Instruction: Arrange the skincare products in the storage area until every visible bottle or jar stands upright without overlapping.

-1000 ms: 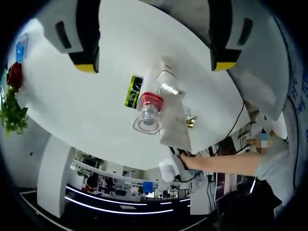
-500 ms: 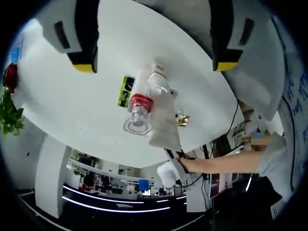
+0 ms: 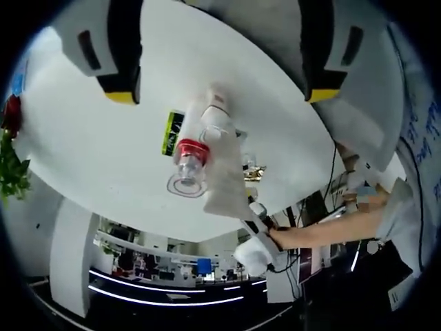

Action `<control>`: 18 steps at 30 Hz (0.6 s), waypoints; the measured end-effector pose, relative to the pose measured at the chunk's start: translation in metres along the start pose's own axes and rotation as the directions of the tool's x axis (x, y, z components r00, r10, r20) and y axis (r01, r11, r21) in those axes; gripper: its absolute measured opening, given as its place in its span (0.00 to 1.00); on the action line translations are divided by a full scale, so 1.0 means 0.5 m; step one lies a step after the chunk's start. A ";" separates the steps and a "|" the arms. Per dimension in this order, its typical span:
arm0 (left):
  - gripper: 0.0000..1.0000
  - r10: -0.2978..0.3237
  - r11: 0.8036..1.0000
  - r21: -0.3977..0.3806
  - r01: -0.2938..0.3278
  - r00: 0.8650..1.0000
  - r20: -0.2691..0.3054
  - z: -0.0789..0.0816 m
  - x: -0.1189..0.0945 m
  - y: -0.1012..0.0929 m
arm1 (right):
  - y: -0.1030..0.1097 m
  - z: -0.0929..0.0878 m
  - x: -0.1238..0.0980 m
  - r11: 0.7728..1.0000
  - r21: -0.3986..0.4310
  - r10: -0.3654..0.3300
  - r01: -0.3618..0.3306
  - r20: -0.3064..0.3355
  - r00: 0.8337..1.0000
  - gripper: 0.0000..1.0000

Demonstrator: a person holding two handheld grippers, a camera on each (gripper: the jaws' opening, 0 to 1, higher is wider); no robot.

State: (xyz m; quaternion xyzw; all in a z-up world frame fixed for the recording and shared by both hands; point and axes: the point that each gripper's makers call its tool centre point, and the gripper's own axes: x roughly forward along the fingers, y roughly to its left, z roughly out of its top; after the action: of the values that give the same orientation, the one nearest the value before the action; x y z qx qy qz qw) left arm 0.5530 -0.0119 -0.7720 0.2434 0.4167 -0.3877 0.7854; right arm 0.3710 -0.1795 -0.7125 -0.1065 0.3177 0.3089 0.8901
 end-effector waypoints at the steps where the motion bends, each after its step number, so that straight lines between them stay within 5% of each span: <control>1: 0.16 -0.002 1.000 -0.005 0.002 1.000 0.007 -0.003 -0.004 -0.006 | 0.000 0.001 0.000 1.000 0.007 0.000 0.000 0.007 1.000 0.96; 18: 0.16 -0.014 1.000 -0.016 0.015 0.998 0.068 -0.042 -0.065 -0.078 | 0.027 -0.014 -0.002 0.999 -0.004 0.035 -0.035 0.011 0.999 0.79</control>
State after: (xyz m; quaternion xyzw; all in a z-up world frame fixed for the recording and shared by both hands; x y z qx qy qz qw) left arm 0.5001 -0.0065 -0.7582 0.2206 0.3949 -0.3979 0.7982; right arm 0.3587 -0.1719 -0.7170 -0.1010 0.3138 0.3255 0.8862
